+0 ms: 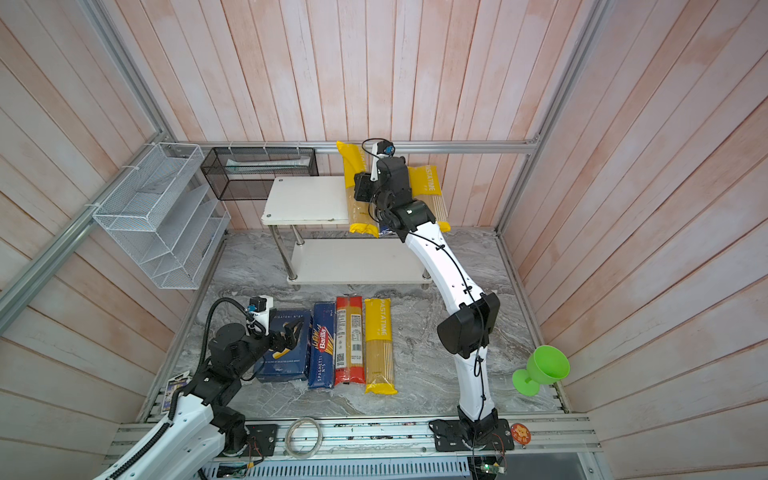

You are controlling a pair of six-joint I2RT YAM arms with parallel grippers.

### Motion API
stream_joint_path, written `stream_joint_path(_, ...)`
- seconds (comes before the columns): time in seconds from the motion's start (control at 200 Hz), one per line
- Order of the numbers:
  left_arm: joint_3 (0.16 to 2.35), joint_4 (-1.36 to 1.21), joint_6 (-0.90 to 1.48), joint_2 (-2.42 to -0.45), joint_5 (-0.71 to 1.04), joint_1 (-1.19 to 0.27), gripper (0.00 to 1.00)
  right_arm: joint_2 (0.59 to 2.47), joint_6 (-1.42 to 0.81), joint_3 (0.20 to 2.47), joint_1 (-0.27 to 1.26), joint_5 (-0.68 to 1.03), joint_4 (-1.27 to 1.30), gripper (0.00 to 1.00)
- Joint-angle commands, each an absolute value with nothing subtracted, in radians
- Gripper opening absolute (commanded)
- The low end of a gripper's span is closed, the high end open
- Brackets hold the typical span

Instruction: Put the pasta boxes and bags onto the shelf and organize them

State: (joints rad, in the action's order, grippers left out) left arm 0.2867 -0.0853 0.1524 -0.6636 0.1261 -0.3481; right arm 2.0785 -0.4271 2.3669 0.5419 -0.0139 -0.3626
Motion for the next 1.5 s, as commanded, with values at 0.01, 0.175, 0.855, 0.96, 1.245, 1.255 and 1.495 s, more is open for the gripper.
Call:
stream_joint_path(0.01, 0.285, -0.090, 0.142, -0.650, 0.128, -0.353, 1.00, 2.072, -0.436, 2.371, 0.534, -0.021, -0.259, 0.31)
stream_joint_path(0.175, 0.285, -0.090, 0.140, -0.653, 0.129, -0.352, 1.00, 2.071, -0.436, 2.372, 0.534, -0.030, -0.255, 0.36)
stream_joint_path(0.855, 0.287, -0.090, 0.142, -0.653, 0.126, -0.352, 1.00, 1.442, -0.201, 1.696, 0.698, 0.033, -0.242, 0.38)
stream_joint_path(0.96, 0.285, -0.090, 0.143, -0.655, 0.125, -0.353, 0.99, 1.274, -0.232, 1.446, 0.700, 0.062, -0.133, 0.38)
stream_joint_path(1.245, 0.287, -0.091, 0.143, -0.659, 0.126, -0.352, 1.00, 1.175, -0.135, 1.259, 0.701, 0.237, -0.143, 0.39)
stream_joint_path(1.255, 0.287, -0.091, 0.142, -0.660, 0.126, -0.351, 1.00, 1.175, -0.131, 1.257, 0.701, 0.238, -0.140, 0.39)
stream_joint_path(1.495, 0.287, -0.091, 0.141, -0.658, 0.126, -0.352, 1.00, 1.235, -0.086, 1.273, 0.701, 0.281, -0.119, 0.40)
